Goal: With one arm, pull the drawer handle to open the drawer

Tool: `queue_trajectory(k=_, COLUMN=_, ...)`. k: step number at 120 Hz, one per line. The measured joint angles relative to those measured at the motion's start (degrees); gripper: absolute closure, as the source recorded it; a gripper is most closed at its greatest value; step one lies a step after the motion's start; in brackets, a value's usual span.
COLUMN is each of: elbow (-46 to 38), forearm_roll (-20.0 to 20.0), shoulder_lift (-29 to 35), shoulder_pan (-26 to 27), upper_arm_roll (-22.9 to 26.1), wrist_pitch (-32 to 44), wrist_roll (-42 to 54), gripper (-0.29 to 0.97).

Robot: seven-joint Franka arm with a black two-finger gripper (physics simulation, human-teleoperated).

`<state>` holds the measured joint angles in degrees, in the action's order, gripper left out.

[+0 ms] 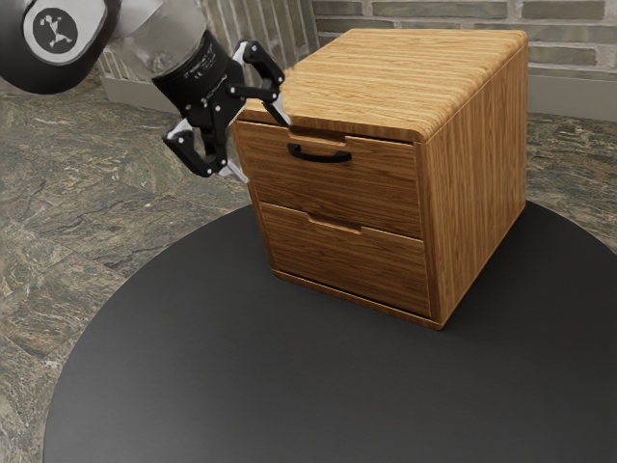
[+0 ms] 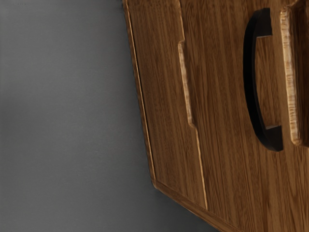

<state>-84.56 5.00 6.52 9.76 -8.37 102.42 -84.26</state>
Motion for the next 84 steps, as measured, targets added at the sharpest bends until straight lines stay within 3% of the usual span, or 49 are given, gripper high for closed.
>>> queue_trajectory(k=23, elbow=-3.0, forearm_roll=-1.7, shoulder_lift=-0.3, shoulder_pan=-2.0, upper_arm_roll=-2.6, wrist_pitch=8.4, wrist_roll=-0.6, gripper=0.11)
queue_trajectory(k=84, elbow=-7.8, forearm_roll=-2.7, shoulder_lift=-2.5, shoulder_pan=-0.9, upper_arm_roll=-2.6, wrist_pitch=18.5, wrist_roll=-1.5, gripper=0.24)
